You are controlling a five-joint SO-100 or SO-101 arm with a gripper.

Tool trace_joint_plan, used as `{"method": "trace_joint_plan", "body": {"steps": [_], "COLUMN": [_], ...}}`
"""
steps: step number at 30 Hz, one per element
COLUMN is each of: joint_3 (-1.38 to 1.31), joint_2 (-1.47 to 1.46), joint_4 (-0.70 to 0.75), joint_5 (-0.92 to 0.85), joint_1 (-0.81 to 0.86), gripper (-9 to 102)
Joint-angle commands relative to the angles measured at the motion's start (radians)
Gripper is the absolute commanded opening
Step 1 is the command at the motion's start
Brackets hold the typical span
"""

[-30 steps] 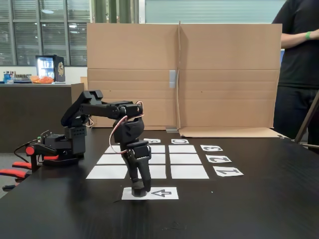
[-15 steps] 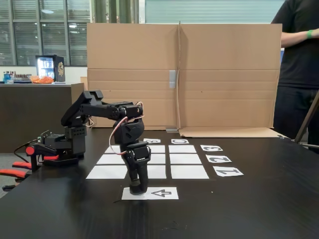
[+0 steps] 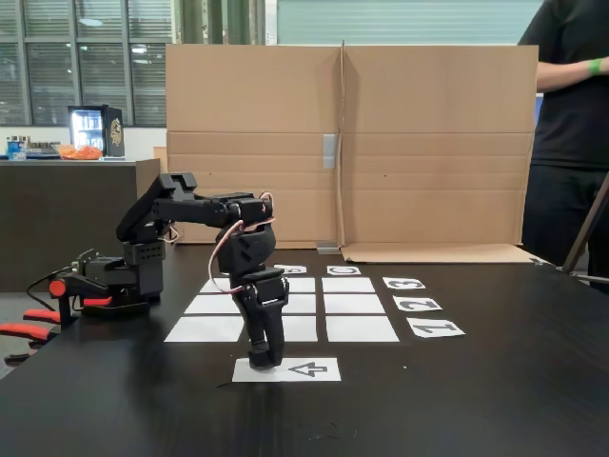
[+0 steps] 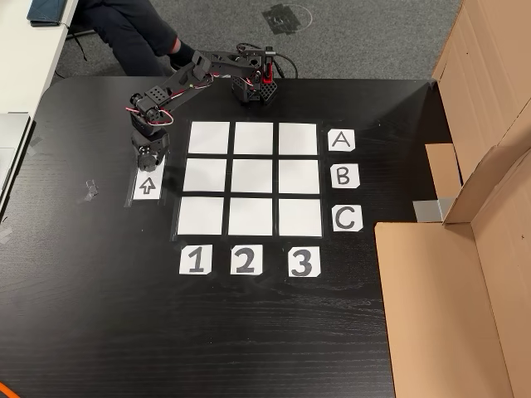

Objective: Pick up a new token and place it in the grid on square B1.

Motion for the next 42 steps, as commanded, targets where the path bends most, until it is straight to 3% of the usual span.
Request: {"method": "trace_joint_plan", "body": {"steps": [1, 26, 42], "joint_3": [-0.041, -0.021, 0.23], "joint_2": [0.032, 0.318, 0.383], "joint_4": [0.015, 0.261, 0.218], "joint_5": [-0.006, 0.002, 0.011], "joint_1": [0.008, -0.069, -0.288], "gripper": [13, 13, 13]}}
